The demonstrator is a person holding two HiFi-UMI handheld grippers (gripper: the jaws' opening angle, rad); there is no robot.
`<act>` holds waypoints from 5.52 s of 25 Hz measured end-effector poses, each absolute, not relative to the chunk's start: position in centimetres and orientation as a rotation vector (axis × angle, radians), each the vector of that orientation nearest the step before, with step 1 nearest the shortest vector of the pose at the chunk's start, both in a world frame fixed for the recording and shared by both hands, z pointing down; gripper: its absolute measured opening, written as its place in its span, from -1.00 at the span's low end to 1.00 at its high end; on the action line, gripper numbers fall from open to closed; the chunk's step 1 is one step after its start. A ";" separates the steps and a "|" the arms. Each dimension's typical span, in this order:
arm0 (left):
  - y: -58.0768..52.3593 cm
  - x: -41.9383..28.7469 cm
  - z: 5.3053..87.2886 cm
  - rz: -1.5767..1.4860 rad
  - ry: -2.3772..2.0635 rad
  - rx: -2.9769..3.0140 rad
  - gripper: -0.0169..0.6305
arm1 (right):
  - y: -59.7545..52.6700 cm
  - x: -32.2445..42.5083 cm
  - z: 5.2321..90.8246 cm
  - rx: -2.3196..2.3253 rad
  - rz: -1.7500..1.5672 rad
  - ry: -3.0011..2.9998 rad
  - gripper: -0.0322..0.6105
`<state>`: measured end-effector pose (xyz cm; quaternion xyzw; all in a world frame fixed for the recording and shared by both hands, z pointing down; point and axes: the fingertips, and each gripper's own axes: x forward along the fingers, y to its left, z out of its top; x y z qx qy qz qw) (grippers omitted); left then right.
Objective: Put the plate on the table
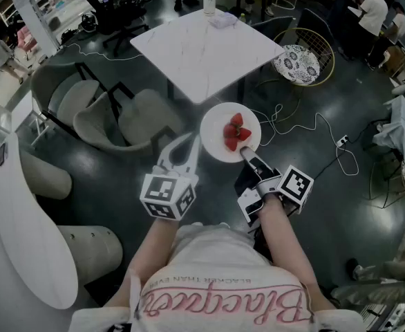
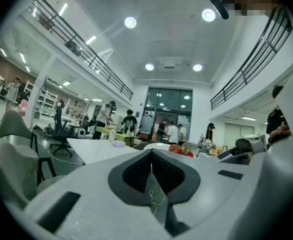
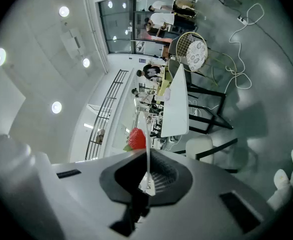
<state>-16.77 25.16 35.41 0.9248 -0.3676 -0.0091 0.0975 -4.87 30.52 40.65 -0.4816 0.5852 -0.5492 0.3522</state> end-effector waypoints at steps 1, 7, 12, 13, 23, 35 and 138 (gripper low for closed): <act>25.1 -16.7 35.5 -0.028 -1.088 2.738 -0.94 | 30.5 -4.8 40.7 -1.247 -1.420 1.515 -0.87; 25.0 -16.5 35.7 -0.028 -1.091 2.738 -0.94 | 30.4 -4.7 41.0 -1.242 -1.418 1.517 -0.87; 24.9 -16.4 36.1 -0.032 -1.109 2.734 -0.94 | 30.2 -4.6 41.5 -1.232 -1.430 1.523 -0.87; 24.9 -16.5 36.1 -0.033 -1.116 2.733 -0.94 | 30.2 -4.7 41.7 -1.231 -1.433 1.526 -0.87; 26.3 -12.7 36.0 -0.036 -1.218 2.690 -0.94 | 30.7 0.5 42.0 -1.211 -1.484 1.528 -0.87; 22.3 -11.4 36.7 -0.010 -1.249 2.666 -0.94 | 26.4 1.4 43.0 -1.183 -1.537 1.561 -0.87; -41.0 0.6 51.8 0.226 -1.408 2.229 -0.94 | -46.2 15.3 64.1 -1.994 -1.615 2.422 -0.59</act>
